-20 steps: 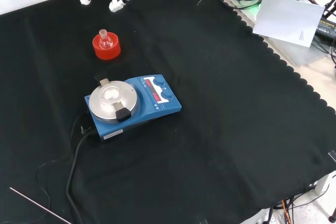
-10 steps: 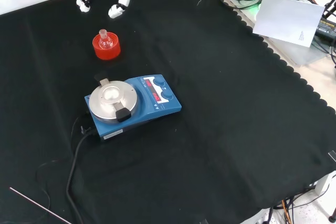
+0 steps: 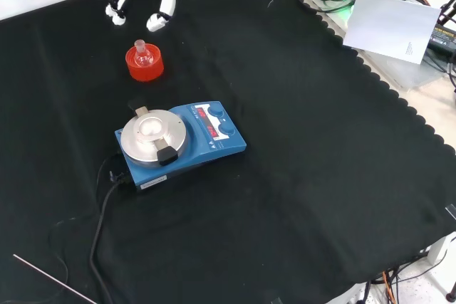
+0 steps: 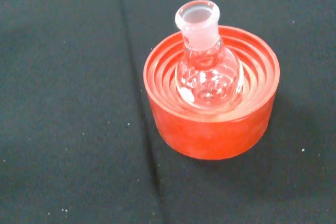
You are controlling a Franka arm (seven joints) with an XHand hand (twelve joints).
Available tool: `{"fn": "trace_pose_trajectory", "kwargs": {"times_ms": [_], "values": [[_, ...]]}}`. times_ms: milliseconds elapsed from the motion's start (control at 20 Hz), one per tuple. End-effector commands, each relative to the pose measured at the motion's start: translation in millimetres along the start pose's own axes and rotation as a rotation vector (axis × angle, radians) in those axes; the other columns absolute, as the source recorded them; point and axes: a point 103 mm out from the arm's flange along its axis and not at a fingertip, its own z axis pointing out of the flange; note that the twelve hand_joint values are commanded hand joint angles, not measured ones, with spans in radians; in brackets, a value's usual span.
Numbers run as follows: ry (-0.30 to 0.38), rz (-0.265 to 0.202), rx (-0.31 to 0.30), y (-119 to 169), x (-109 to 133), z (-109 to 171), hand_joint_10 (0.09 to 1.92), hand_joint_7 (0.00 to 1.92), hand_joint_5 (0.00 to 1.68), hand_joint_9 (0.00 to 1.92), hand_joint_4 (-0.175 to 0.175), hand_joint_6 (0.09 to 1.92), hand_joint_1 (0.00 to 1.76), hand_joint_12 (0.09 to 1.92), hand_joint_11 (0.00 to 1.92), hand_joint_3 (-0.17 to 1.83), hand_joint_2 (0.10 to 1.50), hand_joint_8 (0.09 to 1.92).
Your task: Pick up the round-bottom flask.
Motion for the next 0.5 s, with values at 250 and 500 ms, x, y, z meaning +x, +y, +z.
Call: {"fn": "trace_pose_trajectory", "kwargs": {"times_ms": [250,500], "values": [[0.012,0.021,0.031,12.9,-14.3,20.8,0.65,0.30,0.68,0.42,-0.022,0.09,0.89,1.36,0.02,0.77,0.63,0.61],[0.017,0.025,0.050,19.2,-19.6,33.5,0.64,0.30,0.65,0.43,-0.023,0.09,0.87,1.36,0.03,0.74,0.62,0.60]]}}
